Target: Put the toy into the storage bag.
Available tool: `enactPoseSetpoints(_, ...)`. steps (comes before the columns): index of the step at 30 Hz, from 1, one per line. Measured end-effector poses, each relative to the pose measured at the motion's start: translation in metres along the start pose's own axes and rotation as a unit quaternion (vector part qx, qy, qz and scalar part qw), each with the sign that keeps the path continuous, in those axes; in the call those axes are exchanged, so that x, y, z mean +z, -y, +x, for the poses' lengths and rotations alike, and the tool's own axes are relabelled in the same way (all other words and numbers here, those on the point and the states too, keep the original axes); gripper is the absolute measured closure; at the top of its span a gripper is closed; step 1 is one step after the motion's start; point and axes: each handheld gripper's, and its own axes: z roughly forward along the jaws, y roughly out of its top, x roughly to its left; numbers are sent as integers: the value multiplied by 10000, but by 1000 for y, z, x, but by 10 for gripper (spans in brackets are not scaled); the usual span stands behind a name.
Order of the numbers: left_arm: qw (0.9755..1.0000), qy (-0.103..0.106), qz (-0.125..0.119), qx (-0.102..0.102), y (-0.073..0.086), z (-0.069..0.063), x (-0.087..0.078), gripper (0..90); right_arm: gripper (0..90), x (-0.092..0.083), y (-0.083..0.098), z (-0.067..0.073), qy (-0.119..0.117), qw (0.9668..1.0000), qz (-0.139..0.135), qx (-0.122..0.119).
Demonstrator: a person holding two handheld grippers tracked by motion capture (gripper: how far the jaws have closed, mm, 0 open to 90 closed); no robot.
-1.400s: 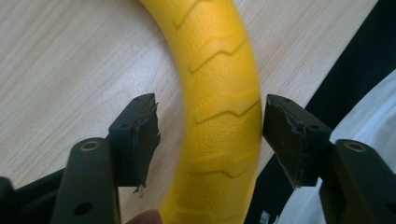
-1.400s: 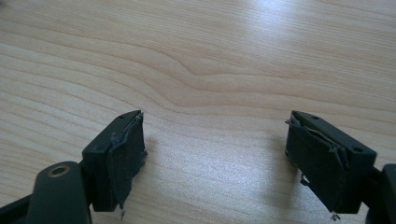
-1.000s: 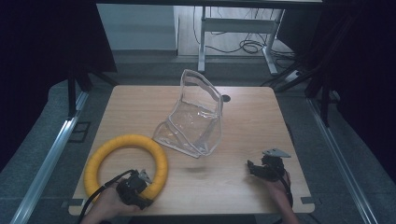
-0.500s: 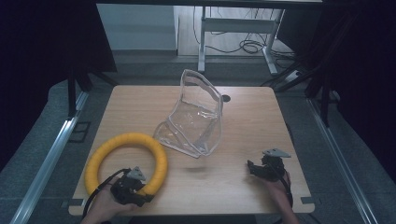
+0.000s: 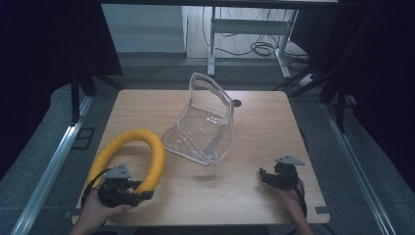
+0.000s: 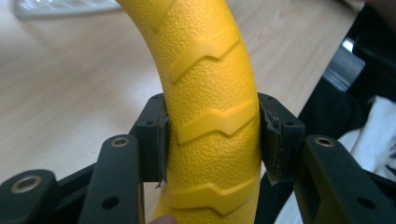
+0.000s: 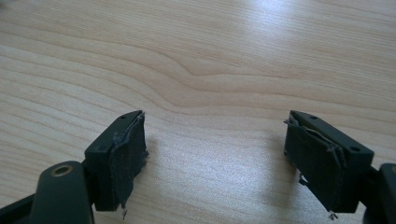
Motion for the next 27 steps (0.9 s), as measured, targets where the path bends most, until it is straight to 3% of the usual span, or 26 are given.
enactPoseSetpoints(8, 9978, -170, -637, -103, -3, 7, -25, 511, 211, 0, 0, 0, 3, 10000, -5, 3)
enactPoseSetpoints(15, 9940, -364, -1028, -14, -8, 8, -45, 511, 214, 0, 0, -1, -2, 10000, -14, 18)
enactPoseSetpoints(27, 9869, -397, -1565, 12, -20, 8, -56, 510, 216, 0, 0, -1, 0, 10000, -16, 27)
